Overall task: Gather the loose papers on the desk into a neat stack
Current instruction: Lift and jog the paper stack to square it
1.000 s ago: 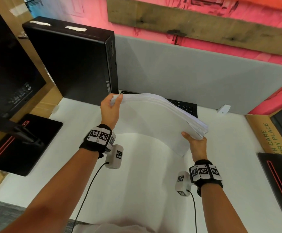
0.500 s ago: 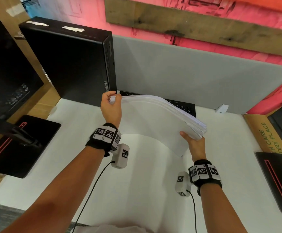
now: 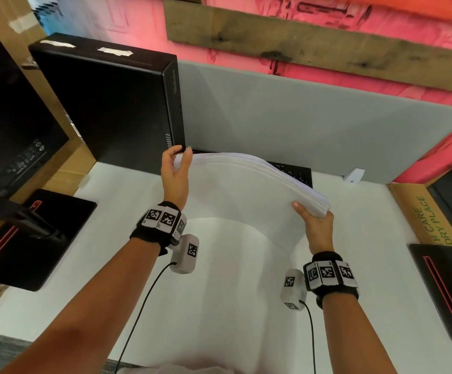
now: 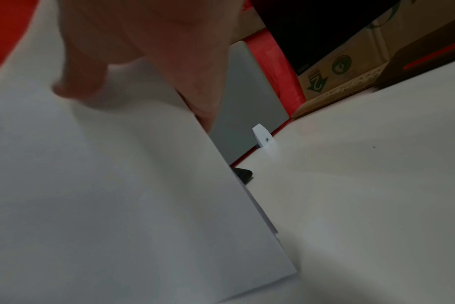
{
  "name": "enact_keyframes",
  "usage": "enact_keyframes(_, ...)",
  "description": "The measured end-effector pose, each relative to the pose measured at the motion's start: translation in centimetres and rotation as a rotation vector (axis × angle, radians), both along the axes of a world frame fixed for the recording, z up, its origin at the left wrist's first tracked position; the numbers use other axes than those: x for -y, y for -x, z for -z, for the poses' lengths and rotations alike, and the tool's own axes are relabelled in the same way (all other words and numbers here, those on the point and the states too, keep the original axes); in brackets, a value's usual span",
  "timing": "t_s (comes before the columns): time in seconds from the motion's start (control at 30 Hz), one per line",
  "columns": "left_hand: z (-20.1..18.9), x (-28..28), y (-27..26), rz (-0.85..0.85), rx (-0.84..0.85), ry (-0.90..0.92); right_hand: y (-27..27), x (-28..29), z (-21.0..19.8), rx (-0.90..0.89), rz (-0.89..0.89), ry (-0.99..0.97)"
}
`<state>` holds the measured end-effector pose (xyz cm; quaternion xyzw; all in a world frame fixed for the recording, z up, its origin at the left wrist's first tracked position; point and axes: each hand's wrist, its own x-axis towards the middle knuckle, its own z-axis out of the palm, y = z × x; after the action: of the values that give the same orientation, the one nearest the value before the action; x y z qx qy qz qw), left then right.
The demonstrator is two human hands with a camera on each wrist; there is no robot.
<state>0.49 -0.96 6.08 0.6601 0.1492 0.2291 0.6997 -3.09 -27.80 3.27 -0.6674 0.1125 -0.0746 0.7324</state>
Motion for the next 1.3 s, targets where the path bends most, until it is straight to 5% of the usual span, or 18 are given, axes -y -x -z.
enact_keyframes(0.17, 1.7, -2.2, 0.7, 0.275, -0.133, -0.050, -0.6, 0.3, -0.4, 0.000, 0.002, 0.004)
enact_keyframes(0.47, -0.4, -3.0, 1.6, 0.245, 0.051, -0.068, -1.1, 0.6, -2.9, 0.149, 0.104, -0.023)
enact_keyframes(0.63, 3.0, -3.9, 2.2, 0.375, -0.102, -0.085, -0.8, 0.4, -1.0, 0.072, 0.012, 0.032)
enact_keyframes(0.97, 3.1, -3.4, 0.8, 0.343, -0.095, 0.016, -2.2, -0.5, -0.8, 0.099, 0.271, -0.002)
enact_keyframes(1.3, 2.6, -3.5, -0.7, 0.357, -0.139, 0.050, -2.5, 0.6, -1.2, 0.141, 0.122, 0.114)
